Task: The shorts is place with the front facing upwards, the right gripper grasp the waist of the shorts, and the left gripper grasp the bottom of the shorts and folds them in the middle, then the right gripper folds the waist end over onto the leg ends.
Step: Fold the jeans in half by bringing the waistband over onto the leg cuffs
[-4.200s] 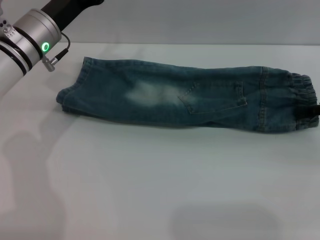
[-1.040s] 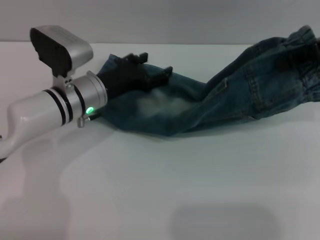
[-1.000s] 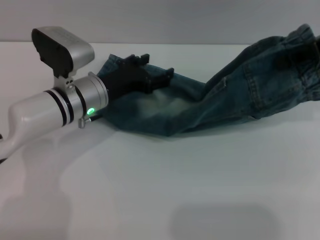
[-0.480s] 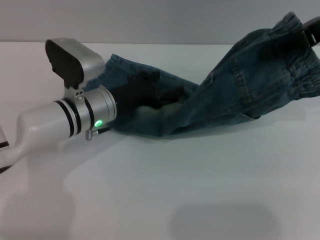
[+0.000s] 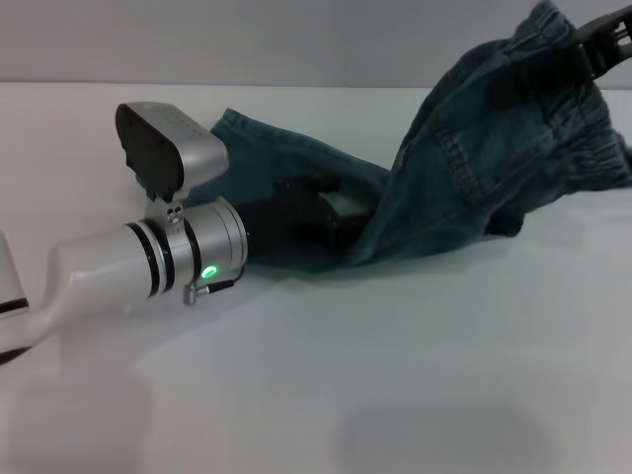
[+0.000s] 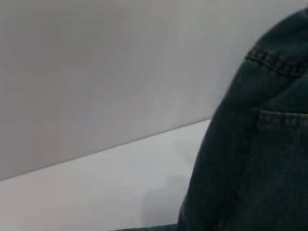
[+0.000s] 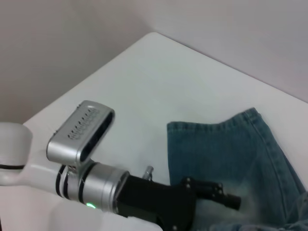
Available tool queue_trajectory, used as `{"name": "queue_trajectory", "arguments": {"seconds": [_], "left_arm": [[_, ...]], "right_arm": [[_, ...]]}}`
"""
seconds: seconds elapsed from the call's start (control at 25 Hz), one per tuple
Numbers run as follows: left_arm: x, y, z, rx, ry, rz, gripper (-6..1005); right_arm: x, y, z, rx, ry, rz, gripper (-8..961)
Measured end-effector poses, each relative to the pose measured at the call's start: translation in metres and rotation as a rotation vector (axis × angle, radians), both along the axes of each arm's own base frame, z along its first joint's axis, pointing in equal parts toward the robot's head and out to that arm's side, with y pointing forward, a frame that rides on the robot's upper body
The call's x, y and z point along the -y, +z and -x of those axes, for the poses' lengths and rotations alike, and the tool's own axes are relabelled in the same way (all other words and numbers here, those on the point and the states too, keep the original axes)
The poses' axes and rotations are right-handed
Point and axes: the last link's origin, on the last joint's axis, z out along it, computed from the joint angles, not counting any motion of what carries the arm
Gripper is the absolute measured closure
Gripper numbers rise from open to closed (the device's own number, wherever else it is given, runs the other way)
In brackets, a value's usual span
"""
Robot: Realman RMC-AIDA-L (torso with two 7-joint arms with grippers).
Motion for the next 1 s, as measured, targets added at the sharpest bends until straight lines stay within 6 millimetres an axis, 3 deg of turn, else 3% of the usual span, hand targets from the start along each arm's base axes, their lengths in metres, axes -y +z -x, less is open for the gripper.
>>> {"name": "queue_trajectory", "arguments": {"seconds": [1.0], "left_arm": [[0.041, -0.041, -0.029, 0.056, -0.046, 0.149, 179]], "right_arm": [[0.004, -0.018, 0.008, -0.039, 0.023, 0.098, 882]]}}
